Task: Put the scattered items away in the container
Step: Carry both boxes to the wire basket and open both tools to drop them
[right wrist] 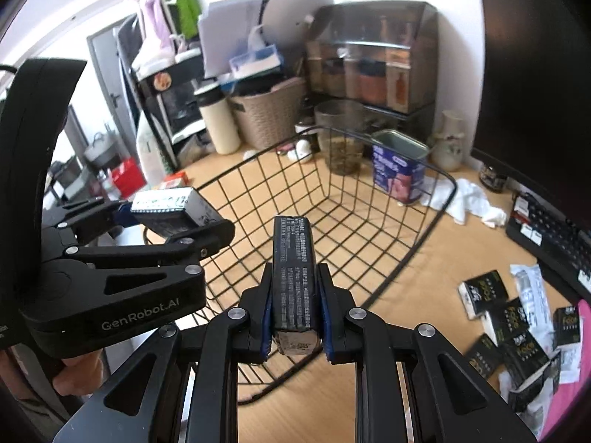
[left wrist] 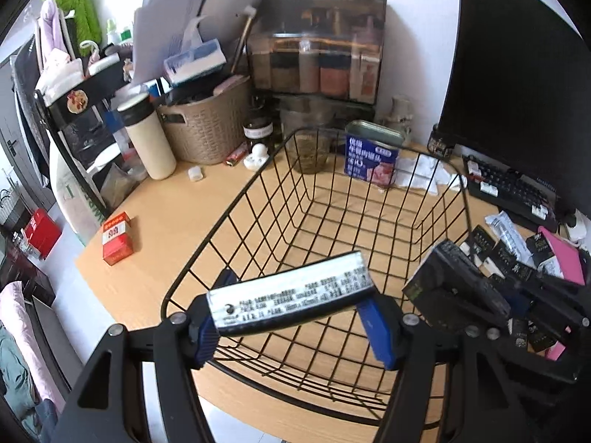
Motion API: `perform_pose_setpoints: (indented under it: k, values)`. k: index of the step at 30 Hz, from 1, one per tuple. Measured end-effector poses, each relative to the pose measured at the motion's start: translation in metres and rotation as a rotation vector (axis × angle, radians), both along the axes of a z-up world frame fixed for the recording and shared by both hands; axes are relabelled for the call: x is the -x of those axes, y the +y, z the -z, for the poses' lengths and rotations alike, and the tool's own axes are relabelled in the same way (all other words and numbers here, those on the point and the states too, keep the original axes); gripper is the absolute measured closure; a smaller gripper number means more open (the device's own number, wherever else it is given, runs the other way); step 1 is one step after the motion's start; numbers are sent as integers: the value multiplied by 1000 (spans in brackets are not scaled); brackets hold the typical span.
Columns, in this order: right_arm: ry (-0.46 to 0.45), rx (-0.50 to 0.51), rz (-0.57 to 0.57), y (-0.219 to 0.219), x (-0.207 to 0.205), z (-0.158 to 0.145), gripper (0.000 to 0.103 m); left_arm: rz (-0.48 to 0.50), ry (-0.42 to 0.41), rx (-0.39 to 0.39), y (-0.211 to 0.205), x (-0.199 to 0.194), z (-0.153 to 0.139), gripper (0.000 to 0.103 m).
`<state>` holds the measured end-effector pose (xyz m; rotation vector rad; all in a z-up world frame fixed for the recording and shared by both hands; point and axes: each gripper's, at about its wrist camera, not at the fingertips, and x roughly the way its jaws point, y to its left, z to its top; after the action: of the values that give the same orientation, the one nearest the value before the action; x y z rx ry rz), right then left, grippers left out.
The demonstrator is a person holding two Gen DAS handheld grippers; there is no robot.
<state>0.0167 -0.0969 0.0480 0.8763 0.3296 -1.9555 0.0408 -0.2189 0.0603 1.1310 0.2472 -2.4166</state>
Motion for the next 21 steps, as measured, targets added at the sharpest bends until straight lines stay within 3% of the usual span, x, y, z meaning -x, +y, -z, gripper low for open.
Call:
perform_pose_setpoints:
  k: [4, 12, 21]
  values:
    - [25, -9, 22, -3, 3, 0, 82, -10, 26, -11, 0, -2, -2, 24]
    - [23, -3, 33, 17, 5, -5, 81, 18, 31, 3, 20, 0, -7, 24]
    - [45, -8, 172, 109, 15, -13, 81, 186, 34, 23, 93, 9, -18, 24]
